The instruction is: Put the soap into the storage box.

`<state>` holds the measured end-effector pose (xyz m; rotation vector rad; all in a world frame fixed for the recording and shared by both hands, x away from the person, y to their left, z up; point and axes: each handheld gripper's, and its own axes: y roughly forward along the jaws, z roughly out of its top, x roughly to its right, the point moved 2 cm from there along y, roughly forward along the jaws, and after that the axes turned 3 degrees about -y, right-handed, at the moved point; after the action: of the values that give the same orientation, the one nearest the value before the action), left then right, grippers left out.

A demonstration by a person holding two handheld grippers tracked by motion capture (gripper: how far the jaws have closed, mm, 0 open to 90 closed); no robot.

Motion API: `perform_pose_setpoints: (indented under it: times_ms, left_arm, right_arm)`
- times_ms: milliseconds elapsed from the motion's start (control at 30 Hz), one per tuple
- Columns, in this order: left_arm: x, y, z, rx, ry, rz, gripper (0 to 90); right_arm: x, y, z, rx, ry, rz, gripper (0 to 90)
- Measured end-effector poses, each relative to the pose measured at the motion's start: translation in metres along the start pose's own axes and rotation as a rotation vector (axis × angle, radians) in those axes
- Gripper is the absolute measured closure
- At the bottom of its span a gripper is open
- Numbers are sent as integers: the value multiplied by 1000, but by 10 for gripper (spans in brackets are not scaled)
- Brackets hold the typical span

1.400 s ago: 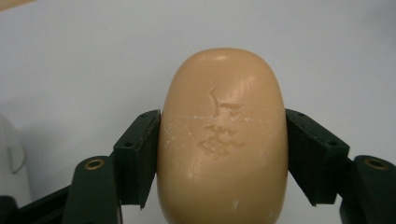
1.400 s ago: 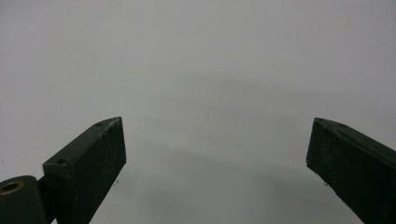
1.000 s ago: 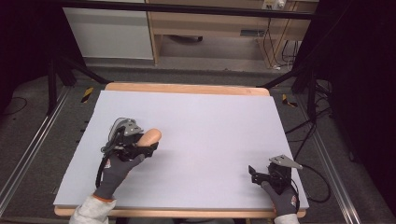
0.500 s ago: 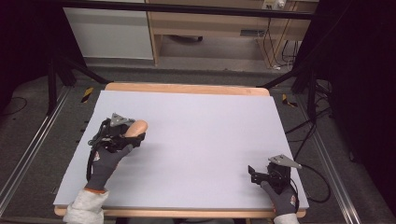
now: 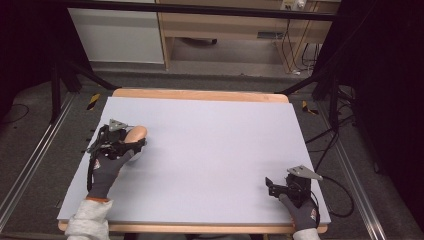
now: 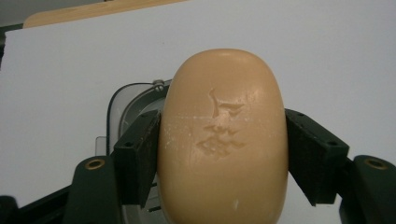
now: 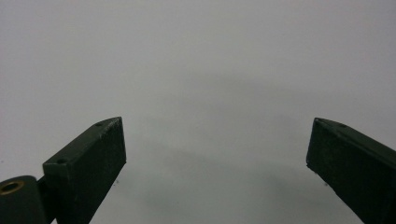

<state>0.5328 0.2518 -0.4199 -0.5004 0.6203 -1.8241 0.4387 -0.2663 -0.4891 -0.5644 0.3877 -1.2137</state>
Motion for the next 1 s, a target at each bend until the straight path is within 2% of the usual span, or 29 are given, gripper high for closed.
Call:
perform_pose_setpoints:
  times_ms: [300, 533, 1000]
  left_arm:
    - [-11, 7, -4, -24, -17, 23, 316]
    - [-13, 15, -7, -41, -15, 43, 316]
    - [-17, 21, -11, -58, -31, 51, 316]
  right_arm:
    - [-1, 0, 0, -3, 7, 3, 50]
    - [0, 0, 0, -4, 6, 1, 49]
    - [0, 1, 0, -5, 7, 0, 49]
